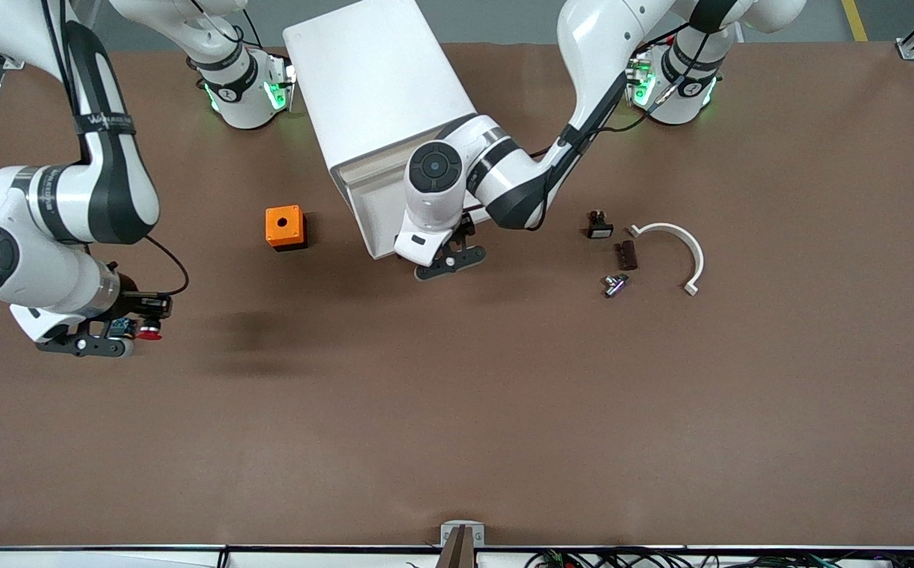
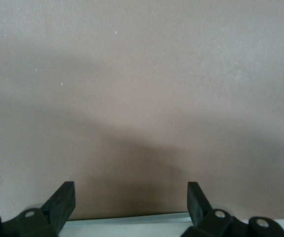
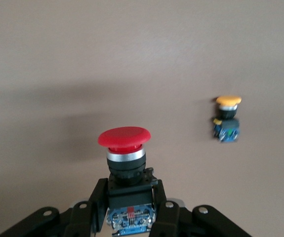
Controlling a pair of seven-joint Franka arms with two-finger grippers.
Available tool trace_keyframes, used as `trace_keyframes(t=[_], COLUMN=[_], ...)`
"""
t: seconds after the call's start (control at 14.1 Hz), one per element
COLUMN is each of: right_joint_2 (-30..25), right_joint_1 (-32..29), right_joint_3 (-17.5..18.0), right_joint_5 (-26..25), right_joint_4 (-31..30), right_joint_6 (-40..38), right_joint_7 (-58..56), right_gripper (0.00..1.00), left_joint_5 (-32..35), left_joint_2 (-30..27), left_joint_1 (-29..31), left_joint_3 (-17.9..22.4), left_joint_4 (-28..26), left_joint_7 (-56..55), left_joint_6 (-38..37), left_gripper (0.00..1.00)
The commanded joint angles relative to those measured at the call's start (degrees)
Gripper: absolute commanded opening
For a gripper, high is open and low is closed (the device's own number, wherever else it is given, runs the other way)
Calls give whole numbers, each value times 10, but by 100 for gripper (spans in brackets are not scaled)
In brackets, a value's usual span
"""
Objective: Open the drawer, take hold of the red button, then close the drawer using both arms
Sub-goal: 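Carry the red button beside the yellow button while the left gripper pushes the drawer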
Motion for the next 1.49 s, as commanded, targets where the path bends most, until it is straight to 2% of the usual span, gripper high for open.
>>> trace_keyframes(t=[0.0,0.36,0.57,0.71,1.42], right_joint_2=[25,92,114,128,170], right_joint_1=[-29,-49,-52,-59,-79], right_joint_3=[9,11,10,10,10], right_joint_5=[-10,-3,31,31,26], right_joint_4=[-10,-1,4,9,18], right_joint_6=[45,99,103,104,140], right_joint_7=[-27,-21,-19,-23,-43], right_gripper=[10,10,10,10,12], left_joint_5=[8,7,2,1,-105], left_joint_2=[-17,-17,-14,-12,-9], left_joint_1=[-2,-10,-10,-10,-10], left_joint_3=[-22,-34,-50,-58,-73], left_joint_4=[-18,-29,-29,-30,-28], left_joint_7=[-25,-35,-37,-37,-34], left_joint_6=[8,9,9,9,11], left_gripper=[100,100,100,100,100])
